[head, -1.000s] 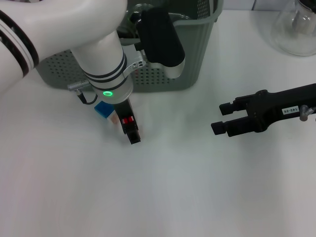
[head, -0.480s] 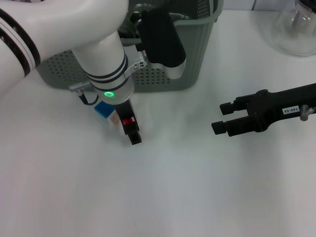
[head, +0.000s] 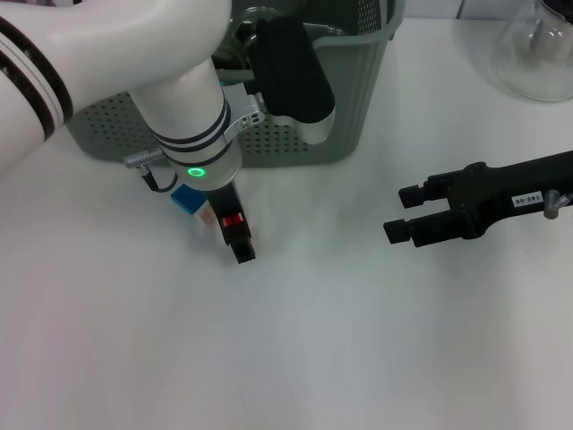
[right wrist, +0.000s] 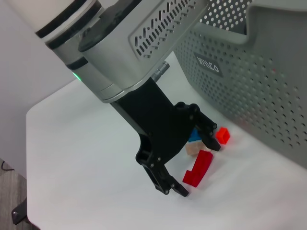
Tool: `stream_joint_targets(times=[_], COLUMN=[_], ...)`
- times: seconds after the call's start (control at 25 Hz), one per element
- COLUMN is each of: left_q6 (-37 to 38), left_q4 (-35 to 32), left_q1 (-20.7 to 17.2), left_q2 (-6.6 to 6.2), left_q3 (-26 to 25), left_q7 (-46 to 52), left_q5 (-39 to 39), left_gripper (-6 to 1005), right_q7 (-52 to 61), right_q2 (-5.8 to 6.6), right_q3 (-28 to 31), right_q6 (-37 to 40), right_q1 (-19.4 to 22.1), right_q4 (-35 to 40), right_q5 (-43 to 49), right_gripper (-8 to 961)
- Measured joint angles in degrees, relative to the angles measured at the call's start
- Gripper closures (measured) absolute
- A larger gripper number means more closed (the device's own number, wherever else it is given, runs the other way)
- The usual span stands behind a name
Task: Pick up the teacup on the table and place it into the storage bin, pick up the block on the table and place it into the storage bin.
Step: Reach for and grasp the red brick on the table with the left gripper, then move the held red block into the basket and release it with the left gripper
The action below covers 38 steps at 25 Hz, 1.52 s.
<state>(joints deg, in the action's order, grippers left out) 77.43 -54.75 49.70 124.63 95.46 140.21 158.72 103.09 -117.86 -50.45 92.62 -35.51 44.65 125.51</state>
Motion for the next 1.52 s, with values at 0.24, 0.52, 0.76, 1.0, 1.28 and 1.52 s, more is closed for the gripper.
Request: stream_joint_targets(times=[0.24,0.52,0.76,1.0,1.28,1.52], left_q6=[0.0,0.3,0.3,2.2,9.2,17.5], left_q4=[0.0,0.0,-0.1,-1.6,-21.0,-40.7], left_q1=[0.3,0.6,0.7,0.3,-10.2,-21.8], left_q2=[0.0,0.0,-0.01,0.0,0.01,-0.04], left_q3=[0.1,0.3,1.0,0.9,-1.0,-14.5], left_q7=[0.5,0.5,0.6,1.1,4.1,2.7], left_q5=[0.2,0.4,0.4,0.4,-1.2,-20.7], left_gripper=[113,239,329,352,353,343], right_q7=[0.0,0.0,0.0,0.0,-0.7,-1.4], right_q2=[0.0,0.08,0.09,0.18,0.54,1.15], right_q3=[0.0,0.0,0.0,0.0,0.0,0.1], right_q6=[0.0,0.0,0.0,-0.1,-0.6,-0.4], right_q1=[0.0,0.0,0.0,0.0,0.2,0.2], right_q4=[0.0,0.0,0.0,0.0,0.0,0.1], right_q5=[0.0,-0.1,-0.2,-0.2,-0.1,-0.1], right_gripper=[158,158,158,157,157,157])
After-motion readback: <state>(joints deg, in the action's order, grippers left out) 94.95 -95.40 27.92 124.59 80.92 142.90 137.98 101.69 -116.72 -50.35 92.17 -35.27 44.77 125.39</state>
